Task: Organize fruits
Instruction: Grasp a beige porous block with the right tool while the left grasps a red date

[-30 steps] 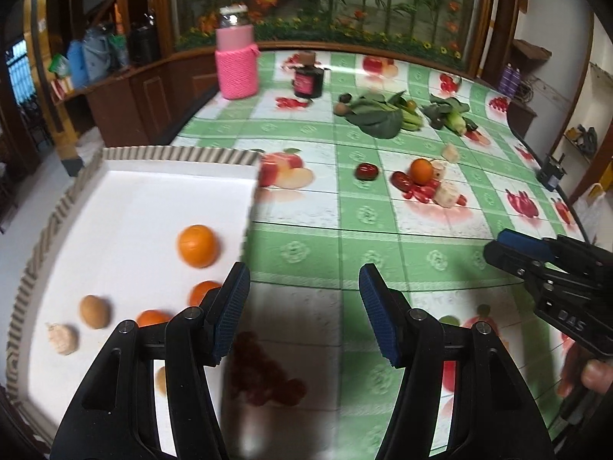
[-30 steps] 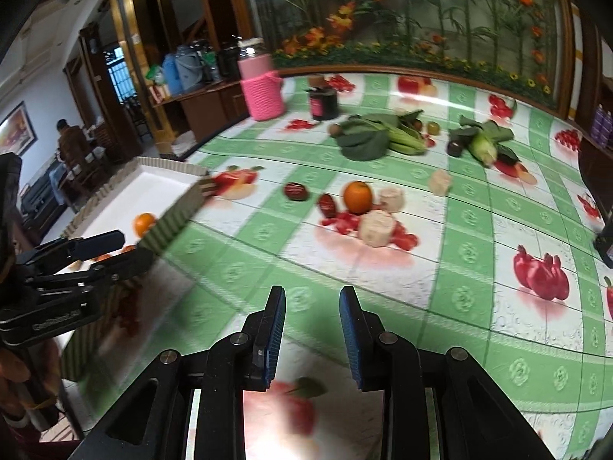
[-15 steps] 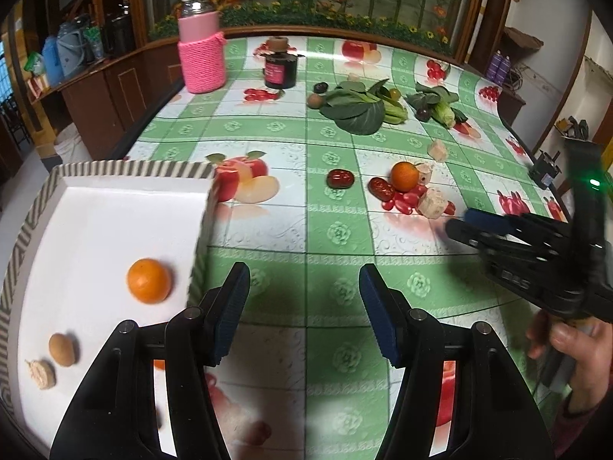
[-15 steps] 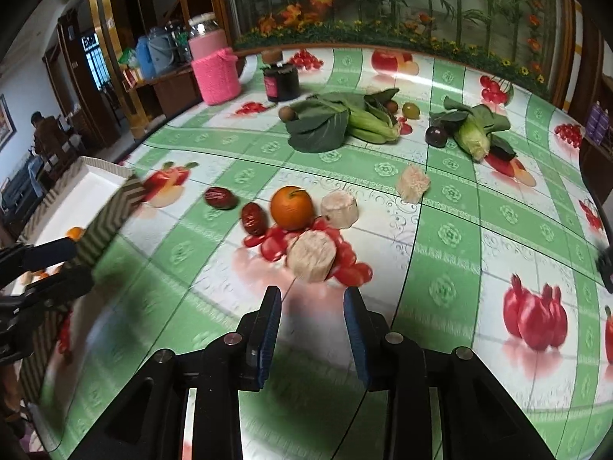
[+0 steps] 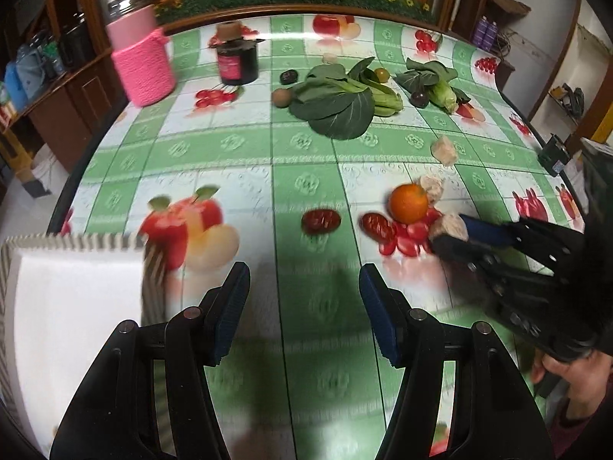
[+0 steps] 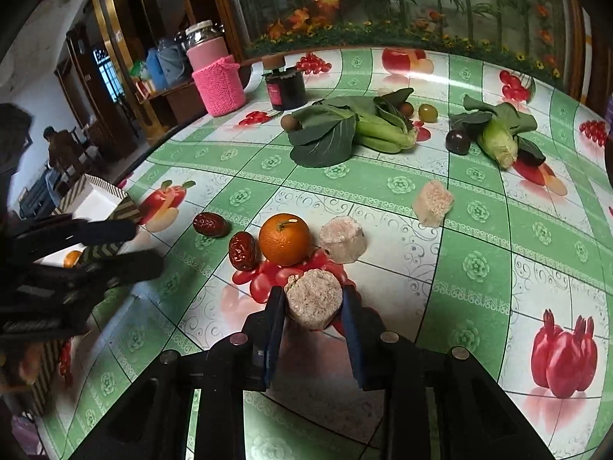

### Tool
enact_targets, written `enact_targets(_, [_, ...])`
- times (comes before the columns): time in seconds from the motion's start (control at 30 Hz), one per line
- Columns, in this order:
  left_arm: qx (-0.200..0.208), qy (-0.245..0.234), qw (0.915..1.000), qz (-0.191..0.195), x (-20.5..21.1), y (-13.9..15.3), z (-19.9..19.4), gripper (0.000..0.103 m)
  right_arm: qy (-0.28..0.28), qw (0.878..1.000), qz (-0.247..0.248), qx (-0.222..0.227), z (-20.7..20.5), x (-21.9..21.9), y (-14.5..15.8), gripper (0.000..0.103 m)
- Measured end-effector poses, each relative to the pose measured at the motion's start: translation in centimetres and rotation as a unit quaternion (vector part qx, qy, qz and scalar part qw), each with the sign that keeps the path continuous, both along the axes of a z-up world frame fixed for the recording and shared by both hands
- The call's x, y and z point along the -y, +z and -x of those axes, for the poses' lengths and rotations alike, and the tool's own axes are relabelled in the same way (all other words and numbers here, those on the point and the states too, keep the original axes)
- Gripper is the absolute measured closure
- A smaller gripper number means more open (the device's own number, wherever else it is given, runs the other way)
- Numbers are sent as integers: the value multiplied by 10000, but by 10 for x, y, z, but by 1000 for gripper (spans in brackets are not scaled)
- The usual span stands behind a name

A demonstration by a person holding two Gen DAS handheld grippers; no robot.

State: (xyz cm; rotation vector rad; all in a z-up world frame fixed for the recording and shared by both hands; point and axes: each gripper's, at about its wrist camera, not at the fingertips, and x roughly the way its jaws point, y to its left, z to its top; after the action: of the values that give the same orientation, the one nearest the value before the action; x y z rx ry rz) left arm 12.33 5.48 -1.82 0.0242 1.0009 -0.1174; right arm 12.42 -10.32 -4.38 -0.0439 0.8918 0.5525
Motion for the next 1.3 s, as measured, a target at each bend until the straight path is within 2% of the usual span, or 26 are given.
enact_targets(0.13, [-69,-104,9999,-84,4,-8,-21,43,21,9999,-152,-62,-3,4,-1,74])
enact_targets(0.3, [-136,-74,9999,-16,4,-18,-40,44,59,9997,-212,-80,-3,5,-1,74])
enact_targets(0.43, [-161,-146,9997,-124,7,-25,-46,44,91,9997,-219,-96,-4,6,-1,74])
enact_targets(0.5, [-78,-179,9997,-159,8,-26,-45,53,103,9998,-177,-83,-4,5,0,74])
enact_targets(0.53, [-43,-208,9996,-177,9,-25,-44,67,103,9998,-145,-68,-4,4,0,74])
enact_targets(0.57, [-36,-233,9996,-156,9,-24,-44,77,95,9999,-125,-55,-3,4,0,74])
enact_targets(0.67, [-7,-184,9998,-91,6,-22,-42,77,68,9999,-100,-38,-3,4,0,74])
enact_targets(0.93, [173,-223,9996,20,6,1,-6,76,115,9999,-94,-40,10,-1,7,74])
enact_targets(1.3, [360,120,9993,47,-17,26,72,76,347,9989,-283,158,67,-17,31,74])
